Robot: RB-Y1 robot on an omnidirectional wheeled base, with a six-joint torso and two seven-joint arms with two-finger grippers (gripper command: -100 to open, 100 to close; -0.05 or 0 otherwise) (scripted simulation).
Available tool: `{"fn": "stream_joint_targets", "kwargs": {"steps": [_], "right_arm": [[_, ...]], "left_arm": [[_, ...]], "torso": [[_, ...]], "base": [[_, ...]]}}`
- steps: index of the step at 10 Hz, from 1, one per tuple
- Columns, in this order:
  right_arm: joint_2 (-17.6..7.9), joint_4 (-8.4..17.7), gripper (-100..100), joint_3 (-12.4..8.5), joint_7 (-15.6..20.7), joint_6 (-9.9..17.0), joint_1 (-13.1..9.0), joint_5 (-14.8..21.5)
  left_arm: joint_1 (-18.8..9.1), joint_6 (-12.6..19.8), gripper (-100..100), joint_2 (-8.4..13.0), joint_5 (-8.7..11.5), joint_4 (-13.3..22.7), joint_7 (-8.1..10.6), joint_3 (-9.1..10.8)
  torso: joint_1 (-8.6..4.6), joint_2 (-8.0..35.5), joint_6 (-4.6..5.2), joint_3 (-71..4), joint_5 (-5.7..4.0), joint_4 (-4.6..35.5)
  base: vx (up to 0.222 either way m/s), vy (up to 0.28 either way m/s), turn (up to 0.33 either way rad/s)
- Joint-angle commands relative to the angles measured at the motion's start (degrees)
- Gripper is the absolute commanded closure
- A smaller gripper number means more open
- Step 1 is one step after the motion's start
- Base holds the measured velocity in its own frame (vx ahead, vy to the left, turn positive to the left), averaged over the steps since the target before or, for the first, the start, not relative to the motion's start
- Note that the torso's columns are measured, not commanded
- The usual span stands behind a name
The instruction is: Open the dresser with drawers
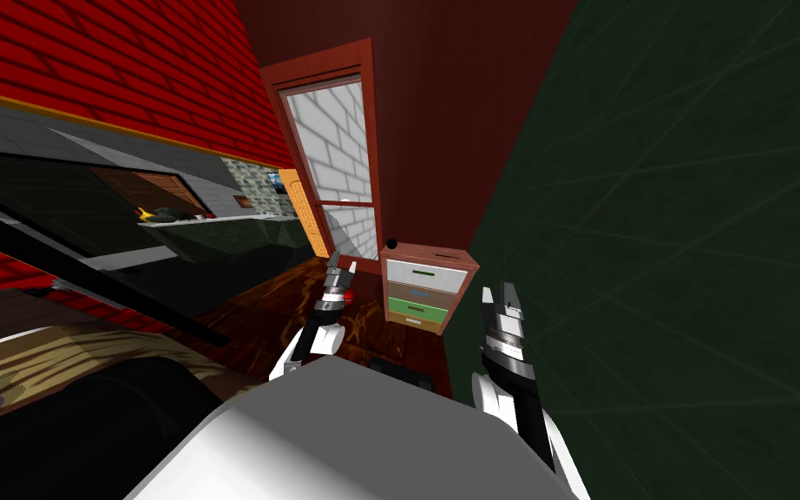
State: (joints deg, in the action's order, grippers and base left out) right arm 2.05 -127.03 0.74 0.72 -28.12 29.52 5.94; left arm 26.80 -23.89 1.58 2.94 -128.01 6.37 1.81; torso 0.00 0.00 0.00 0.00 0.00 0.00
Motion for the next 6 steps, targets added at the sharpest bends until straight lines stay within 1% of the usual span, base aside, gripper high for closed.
{"fn": "stream_joint_targets", "kwargs": {"steps": [1,3,6], "right_arm": [[0.0,0.0,0,0.0,0.0,0.0,0.0,0.0],[0.0,-0.01,0,0.0,0.0,0.0,0.0,0.0],[0.0,-0.01,0,0.0,0.0,0.0,0.0,0.0]], "left_arm": [[0.0,0.0,0,0.0,0.0,0.0,0.0,0.0],[0.0,0.0,0,0.0,0.0,-0.01,0.0,0.0],[0.0,0.0,0,0.0,0.0,-0.01,0.0,0.0]], "torso": [[0.0,2.32,0.0,-4.67,0.0,2.35],[0.0,10.03,0.0,-20.14,0.0,10.06],[0.0,22.69,0.0,-45.36,0.0,22.68]], "base": [[0.0,0.0,0.0],[0.0,0.0,0.0],[0.0,0.0,0.0]]}}
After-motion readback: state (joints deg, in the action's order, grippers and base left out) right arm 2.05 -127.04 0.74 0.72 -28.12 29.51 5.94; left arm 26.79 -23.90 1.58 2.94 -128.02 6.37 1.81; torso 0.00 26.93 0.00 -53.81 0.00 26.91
